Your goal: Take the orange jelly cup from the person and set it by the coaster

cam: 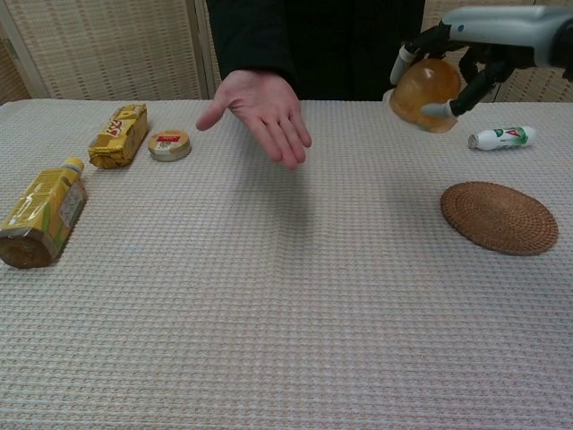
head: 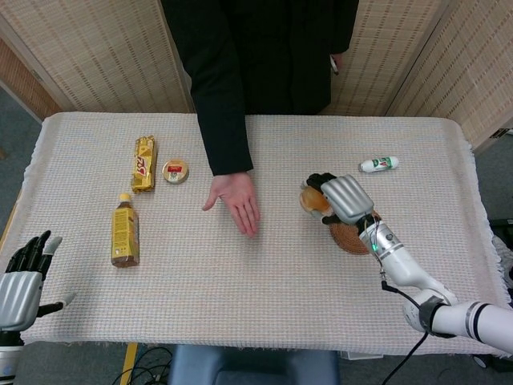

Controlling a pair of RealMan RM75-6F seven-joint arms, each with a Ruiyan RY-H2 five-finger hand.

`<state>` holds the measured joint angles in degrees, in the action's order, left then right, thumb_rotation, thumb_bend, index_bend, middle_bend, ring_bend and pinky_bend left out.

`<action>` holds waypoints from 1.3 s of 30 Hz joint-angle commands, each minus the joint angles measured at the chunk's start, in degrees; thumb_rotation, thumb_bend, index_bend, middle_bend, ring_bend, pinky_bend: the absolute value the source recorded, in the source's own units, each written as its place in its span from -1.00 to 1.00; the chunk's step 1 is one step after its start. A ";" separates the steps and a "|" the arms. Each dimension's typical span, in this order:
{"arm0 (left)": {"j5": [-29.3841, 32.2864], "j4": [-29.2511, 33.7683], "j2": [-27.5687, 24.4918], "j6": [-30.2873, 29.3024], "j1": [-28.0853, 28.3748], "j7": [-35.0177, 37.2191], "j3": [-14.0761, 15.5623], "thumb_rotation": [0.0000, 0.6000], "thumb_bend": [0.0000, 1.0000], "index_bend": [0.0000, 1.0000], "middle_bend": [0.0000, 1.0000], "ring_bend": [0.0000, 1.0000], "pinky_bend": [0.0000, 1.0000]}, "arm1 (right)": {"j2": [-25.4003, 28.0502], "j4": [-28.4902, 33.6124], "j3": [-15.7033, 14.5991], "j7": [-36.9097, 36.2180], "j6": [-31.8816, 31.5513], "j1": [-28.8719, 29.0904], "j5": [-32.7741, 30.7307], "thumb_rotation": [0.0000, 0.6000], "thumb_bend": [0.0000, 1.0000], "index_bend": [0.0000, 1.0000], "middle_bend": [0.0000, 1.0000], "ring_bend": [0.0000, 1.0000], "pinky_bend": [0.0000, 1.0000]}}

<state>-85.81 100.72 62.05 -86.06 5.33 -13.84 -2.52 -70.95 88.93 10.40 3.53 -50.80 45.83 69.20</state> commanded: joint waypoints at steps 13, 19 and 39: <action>0.94 0.13 -0.19 0.06 -0.44 -0.31 0.16 1.00 -0.71 -0.93 -1.00 -1.00 -0.68 | -15.79 -18.82 -2.85 -0.36 10.13 3.20 -2.36 1.00 0.00 -0.19 -0.34 -0.37 -0.04; 1.19 -0.21 -0.03 0.11 -0.54 -0.05 0.16 1.00 -0.71 -0.93 -1.00 -1.00 -0.68 | -13.28 -15.70 -2.70 0.45 10.64 2.89 -3.05 1.00 -0.08 -1.00 -0.94 -1.00 -0.88; 1.14 -0.53 1.30 0.81 0.29 -0.54 -0.25 1.00 -0.71 -0.93 -1.00 -1.00 -0.68 | 10.29 6.84 -9.65 -1.71 -22.00 -20.29 10.56 1.00 -0.23 -1.00 -0.90 -1.00 -0.95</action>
<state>-84.74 100.17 63.29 -85.23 5.59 -14.37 -2.72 -64.29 92.74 2.96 2.82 -66.62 30.81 76.63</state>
